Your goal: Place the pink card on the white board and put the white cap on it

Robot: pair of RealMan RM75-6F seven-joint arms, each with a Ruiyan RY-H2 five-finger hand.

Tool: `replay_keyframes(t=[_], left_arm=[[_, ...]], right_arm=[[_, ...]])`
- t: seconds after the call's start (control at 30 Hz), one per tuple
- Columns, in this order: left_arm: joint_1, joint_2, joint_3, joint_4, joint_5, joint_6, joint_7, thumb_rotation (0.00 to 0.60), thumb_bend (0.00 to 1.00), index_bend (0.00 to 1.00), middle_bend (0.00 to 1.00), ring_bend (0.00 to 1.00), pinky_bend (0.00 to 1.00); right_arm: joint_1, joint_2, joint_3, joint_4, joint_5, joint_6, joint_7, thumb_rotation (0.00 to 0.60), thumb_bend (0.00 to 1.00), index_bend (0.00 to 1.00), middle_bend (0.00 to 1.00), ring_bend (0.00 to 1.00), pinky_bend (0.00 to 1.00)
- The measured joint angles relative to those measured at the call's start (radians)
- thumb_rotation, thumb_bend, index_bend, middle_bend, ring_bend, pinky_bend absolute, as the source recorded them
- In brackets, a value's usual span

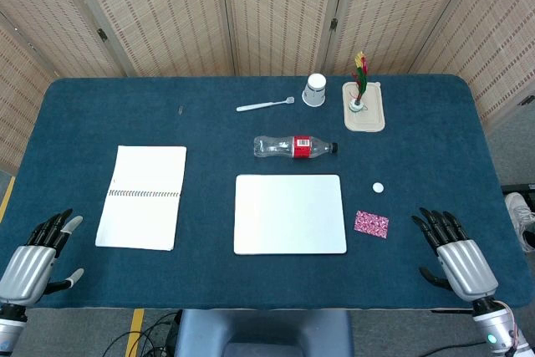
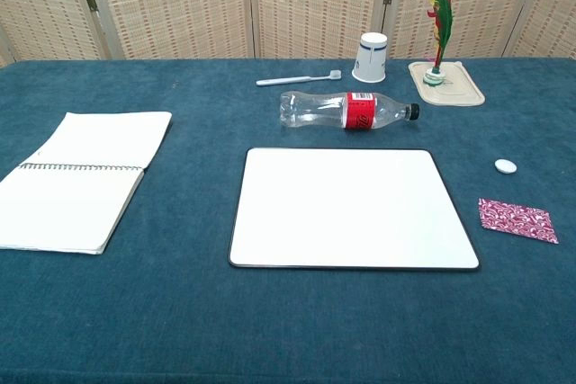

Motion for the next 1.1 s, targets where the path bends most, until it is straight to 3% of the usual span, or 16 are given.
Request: replay_keyframes(t=[0.43, 0.6, 0.83, 1.1], left_arm=[[-0.010, -0.001, 0.000, -0.004, 0.007, -0.011, 0.007, 0.600, 0.25, 0.10, 0.00, 0.00, 0.15], [-0.018, 0.002, 0.005, 0.002, 0.009, -0.029, -0.004, 0.600, 0.25, 0.10, 0.00, 0.00, 0.15], [-0.027, 0.011, 0.013, 0.010, 0.028, -0.036, -0.066, 0.600, 0.25, 0.10, 0.00, 0.00, 0.15], [-0.040, 0.025, 0.035, 0.014, 0.060, -0.052, -0.099, 0.600, 0.25, 0.10, 0.00, 0.00, 0.15]], right_arm=[[0.005, -0.013, 0.004, 0.009, 0.022, -0.023, -0.015, 0.600, 0.15, 0.00, 0.00, 0.00, 0.00], [0.027, -0.011, 0.011, 0.005, 0.039, -0.064, 0.048, 0.600, 0.15, 0.00, 0.00, 0.00, 0.00], [0.088, 0.023, 0.035, -0.039, 0.153, -0.229, 0.148, 0.600, 0.15, 0.05, 0.02, 0.00, 0.00], [0.168, 0.046, 0.097, -0.127, 0.379, -0.373, 0.040, 0.600, 0.15, 0.16, 0.04, 0.00, 0.00]])
